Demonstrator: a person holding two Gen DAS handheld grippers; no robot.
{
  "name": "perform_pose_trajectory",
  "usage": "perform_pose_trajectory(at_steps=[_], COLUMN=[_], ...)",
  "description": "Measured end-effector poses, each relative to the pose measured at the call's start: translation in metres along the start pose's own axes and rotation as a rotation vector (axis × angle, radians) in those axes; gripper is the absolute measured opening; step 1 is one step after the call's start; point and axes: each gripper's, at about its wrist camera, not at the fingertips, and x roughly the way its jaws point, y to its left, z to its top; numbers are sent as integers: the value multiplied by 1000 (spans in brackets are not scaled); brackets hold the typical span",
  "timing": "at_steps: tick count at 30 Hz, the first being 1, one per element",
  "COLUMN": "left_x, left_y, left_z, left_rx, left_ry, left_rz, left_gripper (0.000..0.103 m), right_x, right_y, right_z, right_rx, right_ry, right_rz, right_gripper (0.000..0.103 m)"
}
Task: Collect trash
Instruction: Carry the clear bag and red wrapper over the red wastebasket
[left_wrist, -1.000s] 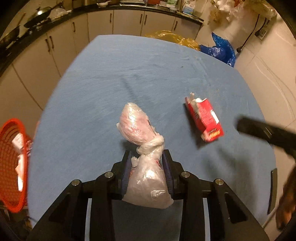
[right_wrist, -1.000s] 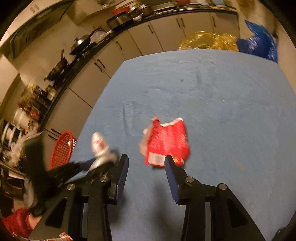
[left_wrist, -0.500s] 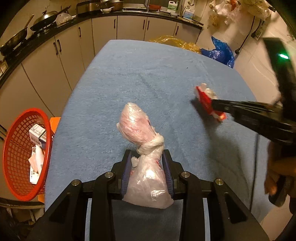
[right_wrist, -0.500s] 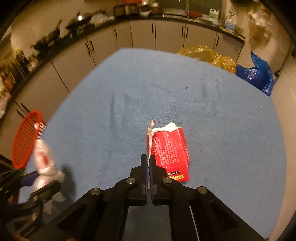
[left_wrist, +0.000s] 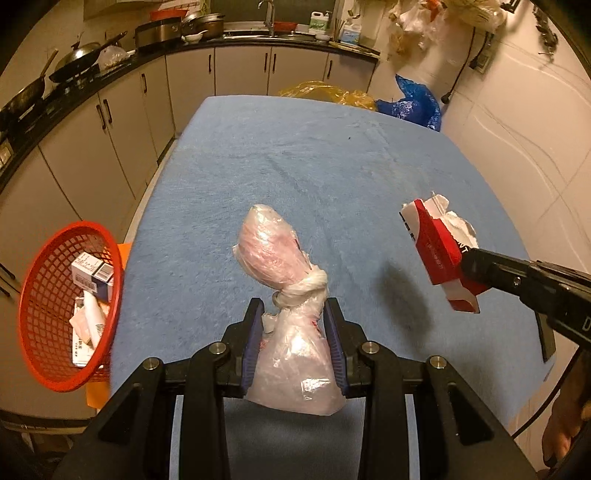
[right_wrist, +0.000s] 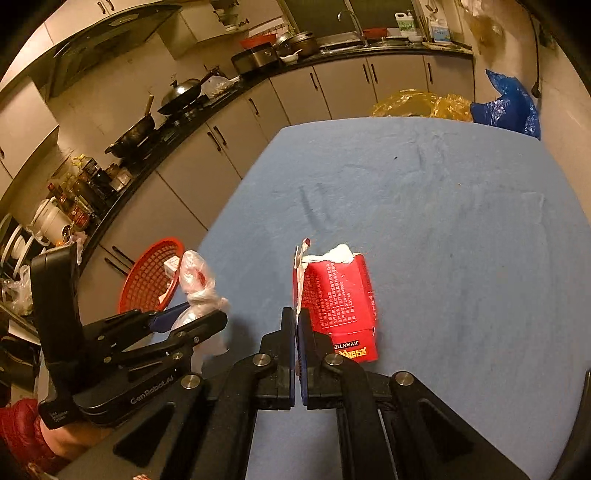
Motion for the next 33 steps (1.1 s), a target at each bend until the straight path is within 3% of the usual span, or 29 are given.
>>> perform_pose_trajectory(at_steps=[13, 33], left_x=[-48, -88], left_y=[30, 101], left_z=[-12, -17], left_rx=[15, -57], left_ry=[-72, -151], left_rz=[17, 77], left_gripper=[32, 32], right_x=[-14, 7], right_y=[55, 135], right_z=[-9, 6], right_rx=[-40, -149], right_ry=[-40, -34], right_rz=[24, 93], right_gripper=[2, 2])
